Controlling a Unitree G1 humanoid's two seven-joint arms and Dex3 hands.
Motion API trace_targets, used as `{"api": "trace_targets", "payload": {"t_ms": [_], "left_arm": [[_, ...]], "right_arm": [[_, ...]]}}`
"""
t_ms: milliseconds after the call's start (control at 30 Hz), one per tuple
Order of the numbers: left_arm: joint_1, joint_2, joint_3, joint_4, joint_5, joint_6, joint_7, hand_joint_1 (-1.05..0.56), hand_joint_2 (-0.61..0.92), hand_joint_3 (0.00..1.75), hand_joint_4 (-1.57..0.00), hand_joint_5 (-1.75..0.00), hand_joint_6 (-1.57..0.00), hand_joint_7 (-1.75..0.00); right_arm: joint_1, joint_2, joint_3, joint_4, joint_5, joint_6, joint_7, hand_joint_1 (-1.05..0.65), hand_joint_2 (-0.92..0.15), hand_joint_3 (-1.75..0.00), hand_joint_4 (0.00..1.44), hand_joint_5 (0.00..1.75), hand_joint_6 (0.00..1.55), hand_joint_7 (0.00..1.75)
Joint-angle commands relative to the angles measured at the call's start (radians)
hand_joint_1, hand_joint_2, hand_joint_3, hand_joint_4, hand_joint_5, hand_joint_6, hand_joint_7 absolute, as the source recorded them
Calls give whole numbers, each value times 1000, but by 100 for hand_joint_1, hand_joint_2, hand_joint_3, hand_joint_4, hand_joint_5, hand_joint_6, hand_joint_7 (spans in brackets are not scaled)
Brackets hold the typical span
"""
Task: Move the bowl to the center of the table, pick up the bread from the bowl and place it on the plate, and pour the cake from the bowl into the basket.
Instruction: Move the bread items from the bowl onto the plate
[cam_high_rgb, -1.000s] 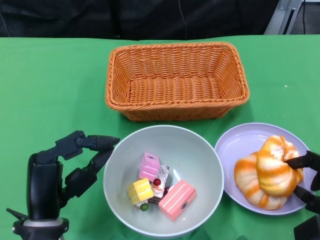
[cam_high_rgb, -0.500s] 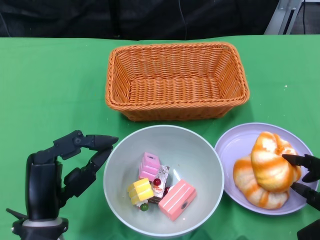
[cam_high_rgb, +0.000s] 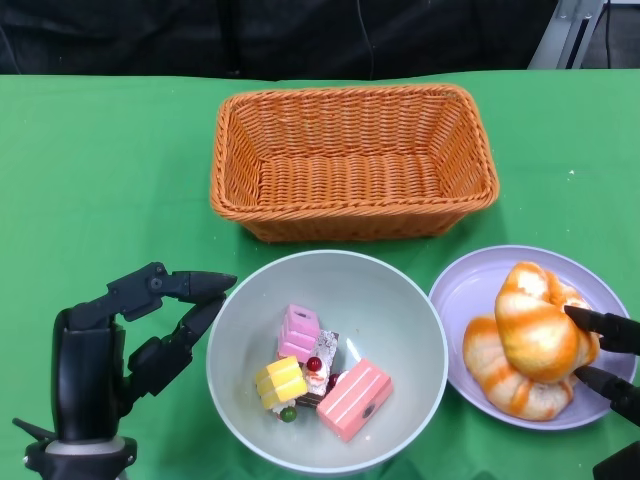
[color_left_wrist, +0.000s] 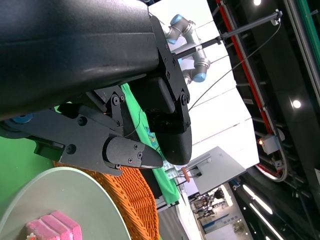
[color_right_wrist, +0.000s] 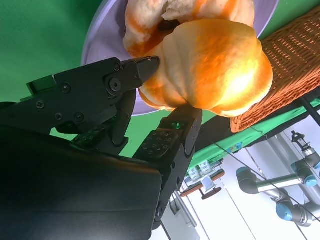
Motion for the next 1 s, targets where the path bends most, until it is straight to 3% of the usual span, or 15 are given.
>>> {"api": "trace_targets", "payload": {"t_ms": [33, 167, 533, 700, 1000], "left_arm": [[3, 14, 1, 25, -11, -20, -8, -21, 92, 20, -87, -90, -104, -44], [3, 13, 0, 23, -18, -21, -14, -20, 92, 20, -87, -90, -104, -44], [-3, 12, 3, 33, -17, -34, -14, -19, 92, 21, -86, -91, -104, -43], [-3, 13, 9, 29, -13, -28, -10, -21, 92, 21, -87, -91, -105, -43], [7, 15, 10, 27, -17, -24, -16, -21, 92, 19, -87, -90, -105, -43]], "right_arm": [[18, -25, 6, -47, -19, 37, 2, -54, -92, -4, 65, 23, 51, 0], [27, -24, 7, -75, -27, 58, -7, -61, -92, -6, 60, 17, 39, 0], [33, -39, 11, -106, -31, 28, -5, -73, -92, -12, 50, 9, 39, 0], [23, -37, 8, -104, 25, -94, 48, -84, -92, -17, 40, 4, 39, 0], [16, -26, -3, -78, 39, -183, 66, -96, -92, -27, 33, 0, 34, 0]]}}
